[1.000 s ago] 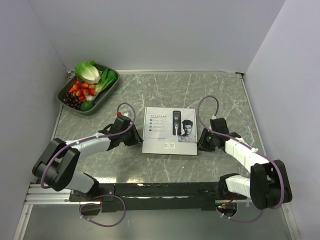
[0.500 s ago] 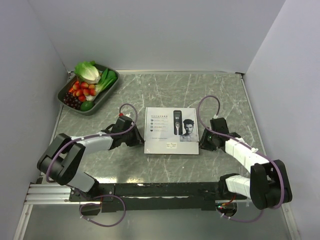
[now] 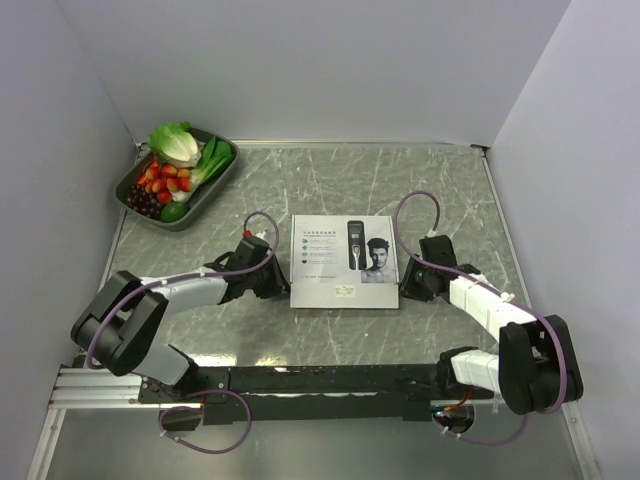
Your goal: Sort the hair-cutting tools
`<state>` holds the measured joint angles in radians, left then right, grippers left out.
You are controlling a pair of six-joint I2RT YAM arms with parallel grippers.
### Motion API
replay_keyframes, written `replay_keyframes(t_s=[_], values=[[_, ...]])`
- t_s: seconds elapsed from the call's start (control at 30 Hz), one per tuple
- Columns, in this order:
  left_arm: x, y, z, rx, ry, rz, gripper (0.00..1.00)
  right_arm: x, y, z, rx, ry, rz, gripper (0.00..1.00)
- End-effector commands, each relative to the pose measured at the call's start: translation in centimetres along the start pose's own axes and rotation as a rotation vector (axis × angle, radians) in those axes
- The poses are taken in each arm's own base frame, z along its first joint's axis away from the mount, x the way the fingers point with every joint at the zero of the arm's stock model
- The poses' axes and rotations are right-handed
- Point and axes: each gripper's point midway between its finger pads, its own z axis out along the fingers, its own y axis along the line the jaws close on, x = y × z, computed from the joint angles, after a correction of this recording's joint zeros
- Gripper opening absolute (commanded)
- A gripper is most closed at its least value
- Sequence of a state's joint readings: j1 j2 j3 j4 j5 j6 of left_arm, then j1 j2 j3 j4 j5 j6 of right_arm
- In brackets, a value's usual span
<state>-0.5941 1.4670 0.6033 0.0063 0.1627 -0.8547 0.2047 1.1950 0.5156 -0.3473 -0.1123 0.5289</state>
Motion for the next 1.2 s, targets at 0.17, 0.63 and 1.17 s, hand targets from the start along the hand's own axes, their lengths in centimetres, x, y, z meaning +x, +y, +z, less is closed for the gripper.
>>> replay_keyframes(t_s=[0.17,0.63,1.17], values=[[1.6,-3.4,-1.7,0.136,0.041,0.040,0.17,-0.1,1.7,0.3,-0.077,0.012,-0.003,0.36],[1.1,1.3,-1.0,-0.094,-0.007,0.064,0.16,-0.1,1.0,0.1,-0.011,-0.010,-0.015,0.36],[0.3,2.2,-1.6,-0.164,-0.043,0.071,0.16,-1.4,-0.5,-1.3,0.101,-0.084,-0.001,0.38]])
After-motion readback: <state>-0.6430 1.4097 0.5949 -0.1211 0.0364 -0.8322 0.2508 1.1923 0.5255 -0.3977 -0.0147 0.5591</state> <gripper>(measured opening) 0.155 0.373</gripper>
